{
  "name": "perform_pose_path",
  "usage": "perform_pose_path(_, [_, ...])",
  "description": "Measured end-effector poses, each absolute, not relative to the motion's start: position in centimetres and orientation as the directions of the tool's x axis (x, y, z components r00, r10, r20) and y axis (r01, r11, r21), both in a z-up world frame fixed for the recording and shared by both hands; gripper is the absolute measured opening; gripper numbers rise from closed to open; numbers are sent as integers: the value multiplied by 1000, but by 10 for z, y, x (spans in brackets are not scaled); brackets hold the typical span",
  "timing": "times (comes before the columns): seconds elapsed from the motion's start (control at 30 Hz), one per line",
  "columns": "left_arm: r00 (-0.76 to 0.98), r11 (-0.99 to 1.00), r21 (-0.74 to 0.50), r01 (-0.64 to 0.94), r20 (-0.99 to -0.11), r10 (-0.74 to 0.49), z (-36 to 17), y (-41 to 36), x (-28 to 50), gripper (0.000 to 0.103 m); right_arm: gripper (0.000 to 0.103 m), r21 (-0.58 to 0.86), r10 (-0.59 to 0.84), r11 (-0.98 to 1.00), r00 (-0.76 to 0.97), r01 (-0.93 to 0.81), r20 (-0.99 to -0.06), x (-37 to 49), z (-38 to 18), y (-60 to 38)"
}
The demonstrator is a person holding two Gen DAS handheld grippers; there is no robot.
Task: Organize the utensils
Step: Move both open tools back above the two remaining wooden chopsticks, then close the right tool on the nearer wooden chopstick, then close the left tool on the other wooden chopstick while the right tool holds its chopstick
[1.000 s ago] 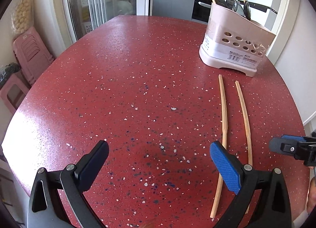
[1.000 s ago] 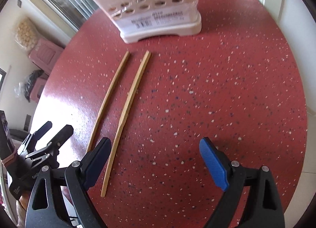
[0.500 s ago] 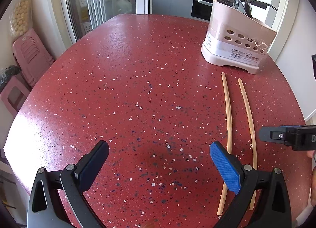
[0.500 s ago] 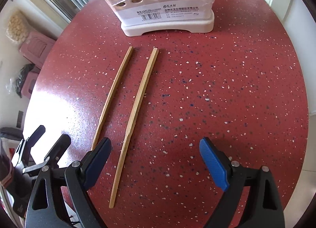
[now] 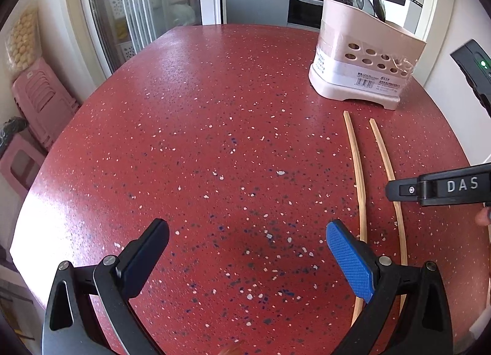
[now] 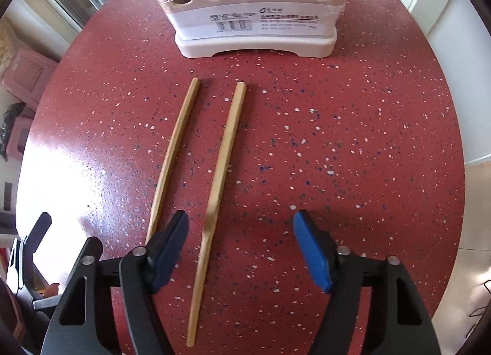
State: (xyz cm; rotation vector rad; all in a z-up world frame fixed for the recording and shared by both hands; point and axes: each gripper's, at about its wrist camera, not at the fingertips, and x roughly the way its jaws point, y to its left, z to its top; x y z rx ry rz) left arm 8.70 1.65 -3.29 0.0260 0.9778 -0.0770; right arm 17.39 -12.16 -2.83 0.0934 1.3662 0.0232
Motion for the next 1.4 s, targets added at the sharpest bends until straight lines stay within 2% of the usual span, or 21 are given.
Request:
perform_pose_path(0.2, [545,996,-7,94,-836,-57,-33,19,95,103,61,-4,-4,1000,195,3,-981,183,-29,-90])
perform_pose_path(0.3, [527,994,-17,106,-847,-71,-35,17,98,103,52,-22,-17,1000,196,-21,-980,185,-29,-79])
perform_pose_path(0.37, [523,993,-5,118,-850,-66,-36,13,98,103,40,-22,-18,1000,192,-21,-981,186,-28,-77])
perform_pose_path(0.63, [513,983,-11,182,-852,-104,-32,-7,98,103,8,10,11,1000,189,-9,-982,186,-24,-95])
perform_pose_path(0.97, [490,979,-7,206,-865,-109,-29,-32,107,103,6,158,157,987,212,-13,-964,173,-23,-122])
perform_pose_path(1.13, [458,971,-5,237,-882,-116,-33,-52,116,103,6,240,237,971,250,-21,-939,162,-18,-167])
perform_pose_path(1.4, [406,954,41,296,-910,-86,-45,-91,138,103,6,292,290,956,297,-36,-910,136,-15,-204])
